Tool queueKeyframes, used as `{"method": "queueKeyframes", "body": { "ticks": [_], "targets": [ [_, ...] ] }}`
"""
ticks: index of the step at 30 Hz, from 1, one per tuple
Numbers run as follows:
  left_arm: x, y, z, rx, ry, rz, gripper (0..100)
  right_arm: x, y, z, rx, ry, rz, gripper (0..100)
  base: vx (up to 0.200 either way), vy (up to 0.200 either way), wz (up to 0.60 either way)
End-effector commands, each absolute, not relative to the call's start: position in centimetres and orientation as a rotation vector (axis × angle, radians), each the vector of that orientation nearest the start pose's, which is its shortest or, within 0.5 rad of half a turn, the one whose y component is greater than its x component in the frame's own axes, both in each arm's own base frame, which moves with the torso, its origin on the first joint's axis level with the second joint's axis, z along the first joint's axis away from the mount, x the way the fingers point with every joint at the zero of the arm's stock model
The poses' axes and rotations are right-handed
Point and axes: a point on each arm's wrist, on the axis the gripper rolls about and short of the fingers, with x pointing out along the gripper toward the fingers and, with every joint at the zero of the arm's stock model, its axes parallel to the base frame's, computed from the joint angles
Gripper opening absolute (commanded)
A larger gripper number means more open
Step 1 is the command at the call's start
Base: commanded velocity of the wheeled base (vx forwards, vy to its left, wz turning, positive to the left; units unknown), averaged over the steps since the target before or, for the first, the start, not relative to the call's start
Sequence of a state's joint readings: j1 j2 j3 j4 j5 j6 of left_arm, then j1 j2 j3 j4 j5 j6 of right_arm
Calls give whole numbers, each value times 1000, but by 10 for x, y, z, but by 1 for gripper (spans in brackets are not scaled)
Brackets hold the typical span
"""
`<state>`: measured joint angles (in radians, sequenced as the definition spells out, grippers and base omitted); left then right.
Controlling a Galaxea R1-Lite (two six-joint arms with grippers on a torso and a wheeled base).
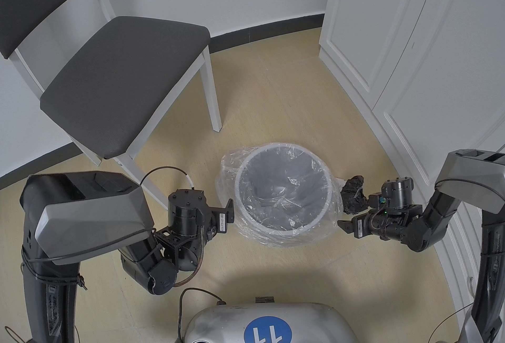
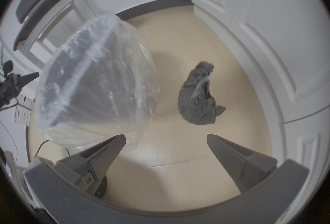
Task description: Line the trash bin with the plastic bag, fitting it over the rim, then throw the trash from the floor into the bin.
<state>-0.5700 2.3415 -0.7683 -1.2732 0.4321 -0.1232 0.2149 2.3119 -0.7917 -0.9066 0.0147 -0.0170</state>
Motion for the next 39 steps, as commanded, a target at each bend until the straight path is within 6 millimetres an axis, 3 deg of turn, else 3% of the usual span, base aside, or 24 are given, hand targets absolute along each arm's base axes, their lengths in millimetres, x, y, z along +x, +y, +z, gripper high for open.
{"method": "queueKeyframes", "body": {
  "ticks": [1,7,11,13,15,20,26,32,39],
  "targets": [
    [326,-198,25,32,231,-125,100,335,76,35,-135,534,249,100,0,0,0],
    [335,-199,42,6,173,-107,100,316,72,73,-145,441,250,100,0,0,0],
    [336,-199,39,-4,173,-106,100,305,69,96,-140,374,232,100,0,0,0],
    [338,-199,37,-37,177,-102,100,295,67,123,-124,268,182,100,0,0,0],
    [342,-200,40,-62,162,-95,100,295,66,132,-100,217,149,100,0,0,0],
    [355,-198,43,-86,132,-77,100,293,61,132,-58,191,94,100,0,0,0],
    [360,-201,11,-121,164,-74,100,295,54,132,-47,187,69,100,0,0,0],
    [363,-200,3,-128,145,-69,100,292,58,136,-83,172,56,100,0,0,0],
    [364,-200,-11,-116,172,-67,100,290,70,124,-129,214,88,100,0,0,0]
  ]
}}
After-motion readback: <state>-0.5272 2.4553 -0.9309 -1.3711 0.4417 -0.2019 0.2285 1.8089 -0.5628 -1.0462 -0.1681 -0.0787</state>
